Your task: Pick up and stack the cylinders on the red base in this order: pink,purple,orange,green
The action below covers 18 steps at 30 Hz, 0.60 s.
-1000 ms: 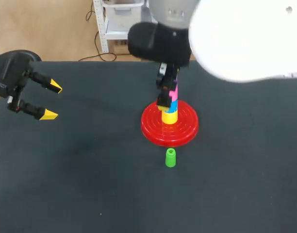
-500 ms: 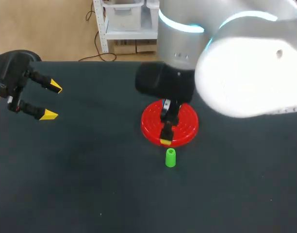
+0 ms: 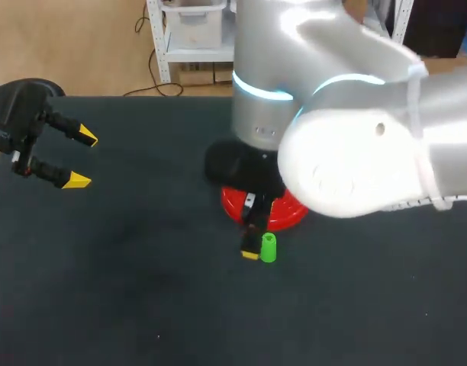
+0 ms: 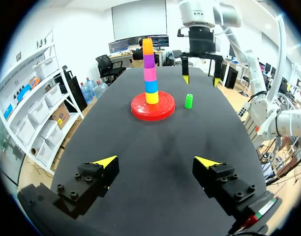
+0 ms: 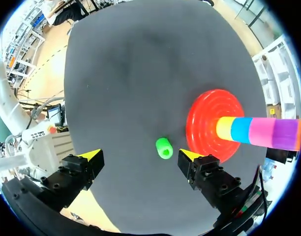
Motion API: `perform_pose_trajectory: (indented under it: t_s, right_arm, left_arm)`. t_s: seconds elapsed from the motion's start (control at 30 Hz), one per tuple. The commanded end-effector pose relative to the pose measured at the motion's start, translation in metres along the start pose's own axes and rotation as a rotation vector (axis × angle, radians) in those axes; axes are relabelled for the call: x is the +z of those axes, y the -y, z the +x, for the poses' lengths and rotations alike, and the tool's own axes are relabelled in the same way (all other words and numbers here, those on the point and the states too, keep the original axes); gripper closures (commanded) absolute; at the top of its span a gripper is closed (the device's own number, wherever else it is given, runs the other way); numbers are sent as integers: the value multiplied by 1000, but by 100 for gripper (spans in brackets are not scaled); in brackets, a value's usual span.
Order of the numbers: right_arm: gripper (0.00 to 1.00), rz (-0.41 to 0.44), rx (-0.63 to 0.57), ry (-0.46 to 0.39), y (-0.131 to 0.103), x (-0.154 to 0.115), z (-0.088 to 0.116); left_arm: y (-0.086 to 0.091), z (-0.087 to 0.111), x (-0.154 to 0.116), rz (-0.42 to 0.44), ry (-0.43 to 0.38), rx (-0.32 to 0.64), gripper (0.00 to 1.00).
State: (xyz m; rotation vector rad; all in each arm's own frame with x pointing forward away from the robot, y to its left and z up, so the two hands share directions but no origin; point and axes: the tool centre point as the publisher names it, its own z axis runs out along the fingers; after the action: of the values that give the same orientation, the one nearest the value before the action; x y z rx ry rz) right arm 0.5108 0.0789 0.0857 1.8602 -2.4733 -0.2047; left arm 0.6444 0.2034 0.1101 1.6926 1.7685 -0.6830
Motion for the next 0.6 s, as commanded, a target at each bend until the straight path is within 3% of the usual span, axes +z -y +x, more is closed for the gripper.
perform_pose_trajectory:
  t_s: [0.03, 0.27, 0.6]
  right_arm:
    - [0, -17, 16, 14, -6, 18, 6]
    - [0, -19, 68, 36, -8, 31, 17]
    - [0, 26, 74, 34, 5, 26, 20]
  left_arm:
    - [1, 1, 0, -4, 2, 2, 0]
    - [1, 1, 0, -4, 2, 2, 0]
    - [1, 1, 0, -4, 2, 2, 0]
